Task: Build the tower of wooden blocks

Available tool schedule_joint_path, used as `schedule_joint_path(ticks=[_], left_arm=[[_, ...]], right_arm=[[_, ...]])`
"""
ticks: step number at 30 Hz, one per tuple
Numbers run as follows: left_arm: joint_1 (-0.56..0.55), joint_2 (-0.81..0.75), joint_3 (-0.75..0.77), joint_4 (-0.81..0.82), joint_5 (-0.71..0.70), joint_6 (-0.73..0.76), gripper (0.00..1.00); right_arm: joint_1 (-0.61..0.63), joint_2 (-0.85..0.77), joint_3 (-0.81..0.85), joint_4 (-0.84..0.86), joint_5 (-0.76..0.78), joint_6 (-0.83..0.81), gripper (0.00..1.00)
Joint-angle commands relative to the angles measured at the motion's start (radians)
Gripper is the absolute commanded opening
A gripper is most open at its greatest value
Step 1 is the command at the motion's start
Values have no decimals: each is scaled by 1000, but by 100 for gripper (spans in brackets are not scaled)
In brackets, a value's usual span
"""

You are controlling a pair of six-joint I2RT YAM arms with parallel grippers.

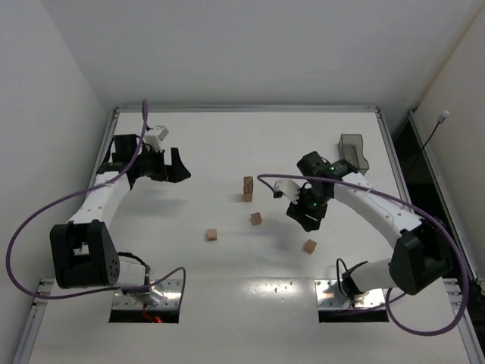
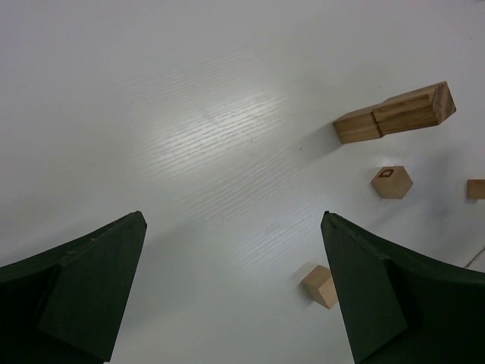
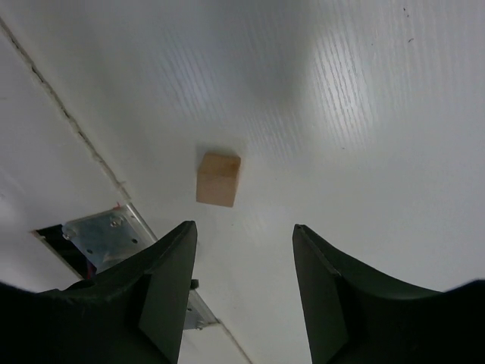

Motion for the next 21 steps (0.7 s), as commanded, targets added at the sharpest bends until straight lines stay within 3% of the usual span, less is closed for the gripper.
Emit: schedule_joint_path(ticks=[1, 8, 13, 16, 20, 21], left_arm=[[4, -14, 49, -5, -21, 20, 99], [4, -69, 40, -16, -66, 51, 99], [-122, -141, 30, -80, 80, 218, 99], [-325, -202, 11, -140, 89, 322, 99], [-513, -178, 45, -239, 114, 365, 99], [-624, -178, 72, -257, 89, 391, 99]], right_arm=[[8, 83, 61, 12, -71, 140, 50], [44, 160, 49, -10, -2, 168, 51], [7, 62, 60, 45, 25, 209, 51], [-33, -16, 83, 67, 54, 220, 51], [-131, -38, 110, 102, 142, 208, 54], [-149, -49, 124, 116, 160, 208, 54]])
